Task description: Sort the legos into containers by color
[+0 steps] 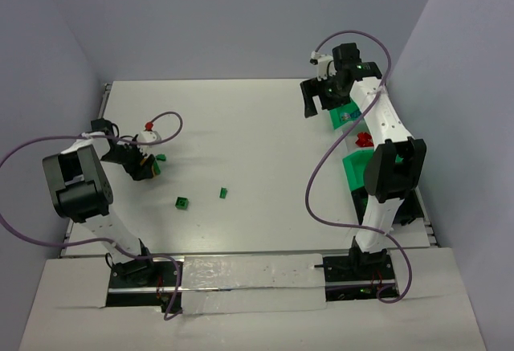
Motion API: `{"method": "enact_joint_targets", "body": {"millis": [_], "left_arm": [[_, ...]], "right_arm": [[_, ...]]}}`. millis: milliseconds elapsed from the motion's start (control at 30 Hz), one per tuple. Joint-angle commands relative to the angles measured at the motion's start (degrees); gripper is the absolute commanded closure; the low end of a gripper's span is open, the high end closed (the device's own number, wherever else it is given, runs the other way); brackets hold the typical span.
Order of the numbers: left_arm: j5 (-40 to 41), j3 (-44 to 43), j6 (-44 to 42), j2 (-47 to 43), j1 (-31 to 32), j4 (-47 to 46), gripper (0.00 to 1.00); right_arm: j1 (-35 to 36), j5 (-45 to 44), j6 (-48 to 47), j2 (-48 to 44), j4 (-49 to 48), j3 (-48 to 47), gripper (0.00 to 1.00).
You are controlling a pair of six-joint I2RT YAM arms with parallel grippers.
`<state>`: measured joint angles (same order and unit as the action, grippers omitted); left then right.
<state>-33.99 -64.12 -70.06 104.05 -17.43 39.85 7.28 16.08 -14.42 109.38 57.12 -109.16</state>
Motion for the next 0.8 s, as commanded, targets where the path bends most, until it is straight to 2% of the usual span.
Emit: {"method": "enact_joint_targets", "body": {"millis": [0,200,333,433,467,533,767], "left_arm": [[-4.82,-0.28,-2.17,-4.01,-0.23,0.38,0.53],[-8.55,-2.25,-1.42,-10.08,0.15,2.49,0.58],[-11.22,-3.59,1.06,-16.76,5.22,1.2,0.59],[-11.82,-3.76,6.89,-19.4,11.16,-3.45,0.59],[-11.89,-4.08,9.77,-20.37,15.55,-7.13,0.6],[-12.41,-4.78,16.76,-20.44,20.48,-11.16,0.61],[-10.75,-8.98,28.73,-16.1,33.22,-22.61,0.65]], "right_arm": [[1.39,2.98,0.76,-3.12,-0.19,0.0,0.01],[1.38,8.8,2.8,-3.51,-0.12,-1.3,0.01],[1.69,18.58,7.5,-3.17,-1.29,-1.88,0.01],[2.88,24.41,11.29,-1.72,-2.07,-3.85,0.01],[3.79,27.16,12.67,-0.5,-2.98,-4.83,0.01],[4.78,32.53,17.42,0.85,-5.33,-6.92,0.01],[9.41,35.95,21.88,4.87,-8.25,-10.54,0.0]]}}
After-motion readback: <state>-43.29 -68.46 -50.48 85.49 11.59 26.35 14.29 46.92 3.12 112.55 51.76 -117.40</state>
